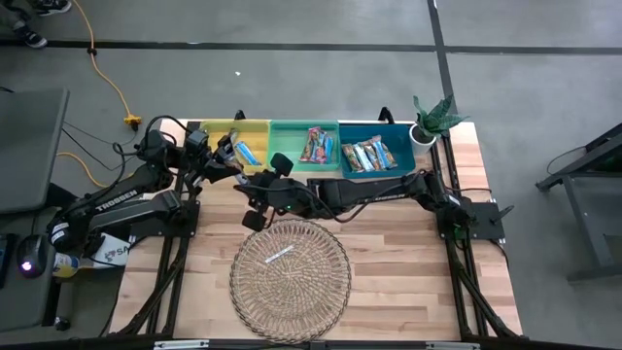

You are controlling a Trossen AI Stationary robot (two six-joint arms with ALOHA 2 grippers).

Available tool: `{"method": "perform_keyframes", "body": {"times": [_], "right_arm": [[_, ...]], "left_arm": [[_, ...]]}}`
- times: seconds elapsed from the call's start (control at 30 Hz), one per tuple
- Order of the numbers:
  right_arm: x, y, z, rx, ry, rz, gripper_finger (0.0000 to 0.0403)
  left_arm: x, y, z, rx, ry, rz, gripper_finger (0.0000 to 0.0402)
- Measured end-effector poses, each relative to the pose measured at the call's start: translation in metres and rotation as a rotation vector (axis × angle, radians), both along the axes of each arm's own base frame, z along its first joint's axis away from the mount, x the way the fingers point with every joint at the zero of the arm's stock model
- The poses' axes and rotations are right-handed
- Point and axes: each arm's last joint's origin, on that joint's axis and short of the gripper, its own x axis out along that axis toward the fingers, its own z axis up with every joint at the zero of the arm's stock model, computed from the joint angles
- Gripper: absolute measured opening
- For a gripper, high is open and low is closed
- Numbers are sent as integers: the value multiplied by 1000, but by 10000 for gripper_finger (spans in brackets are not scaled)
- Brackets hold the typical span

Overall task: Pick and place Granola Bars by type
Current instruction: Put the blue granola bar into the yellow bin

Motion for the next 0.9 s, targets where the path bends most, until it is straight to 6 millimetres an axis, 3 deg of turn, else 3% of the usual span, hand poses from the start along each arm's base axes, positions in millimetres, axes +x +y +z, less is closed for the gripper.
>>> {"method": "perform_keyframes", "body": {"times": [0.3,0.5,0.67,0.9], "right_arm": [[-6,-19,-18,130,154,-54,199],[-16,-29,-34,210,301,-137,225],[-25,-28,-42,261,391,-192,227],[-32,-16,-48,323,433,-237,227]], "left_arm": [[0,0,0,26,-8,6,62],[1,2,-1,75,-20,79,62],[4,10,-13,91,58,315,62],[1,27,-35,200,316,869,62]]}}
